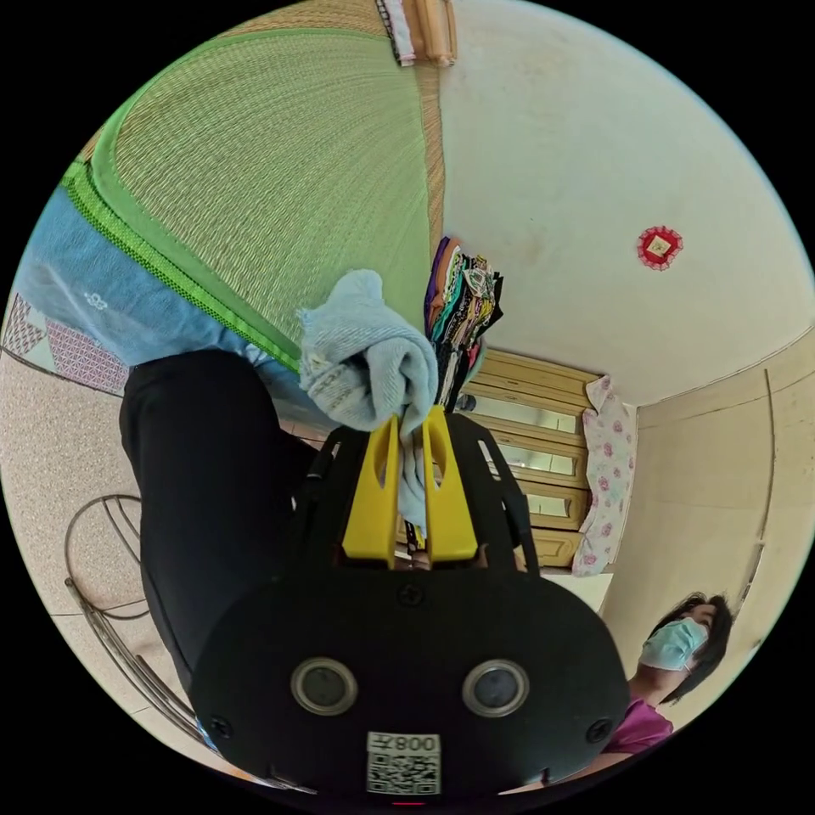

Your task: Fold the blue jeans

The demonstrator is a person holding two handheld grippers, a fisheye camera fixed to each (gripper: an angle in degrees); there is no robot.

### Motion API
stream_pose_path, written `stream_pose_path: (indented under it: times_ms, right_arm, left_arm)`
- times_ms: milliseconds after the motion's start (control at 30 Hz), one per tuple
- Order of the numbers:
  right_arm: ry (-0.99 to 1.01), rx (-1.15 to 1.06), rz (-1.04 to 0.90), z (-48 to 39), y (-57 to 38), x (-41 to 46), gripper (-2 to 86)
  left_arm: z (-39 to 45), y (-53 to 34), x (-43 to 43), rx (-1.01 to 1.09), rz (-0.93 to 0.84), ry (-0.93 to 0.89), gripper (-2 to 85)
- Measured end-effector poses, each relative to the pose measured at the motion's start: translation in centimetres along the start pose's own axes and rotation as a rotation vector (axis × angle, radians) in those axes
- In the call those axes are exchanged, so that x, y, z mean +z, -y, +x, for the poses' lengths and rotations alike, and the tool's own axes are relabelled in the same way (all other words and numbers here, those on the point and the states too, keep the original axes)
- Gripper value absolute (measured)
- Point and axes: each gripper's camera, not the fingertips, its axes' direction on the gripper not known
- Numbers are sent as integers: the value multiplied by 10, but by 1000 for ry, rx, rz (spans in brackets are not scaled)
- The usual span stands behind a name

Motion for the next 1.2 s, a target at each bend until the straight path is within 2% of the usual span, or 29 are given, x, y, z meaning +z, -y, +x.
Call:
stream_pose_path:
  times_ms: [300,500,633,767,900,967,1033,1133,1200]
  right_arm:
    - [65,-71,23,44,12,-37,59]
    - [118,-149,92,43,66,-97,54]
    - [131,-249,178,9,118,-169,52]
    - [78,-475,324,-83,170,-290,52]
    - [-19,-692,486,-161,184,-406,52]
    - [-65,-738,550,-168,187,-445,53]
    - [-112,-752,609,-154,195,-477,54]
    - [-167,-659,660,-81,224,-508,57]
    - [-187,-498,658,16,257,-515,59]
  left_arm:
    - [62,54,107,79,-13,24,42]
    - [143,130,234,195,-70,44,12]
    - [227,198,372,316,-159,38,7]
    - [335,254,539,492,-274,-78,10]
    - [417,285,683,642,-364,-184,23]
    - [445,305,774,716,-420,-196,39]
    - [446,322,840,721,-463,-190,46]
    - [414,357,937,694,-500,-109,49]
    - [374,384,990,615,-535,-3,50]
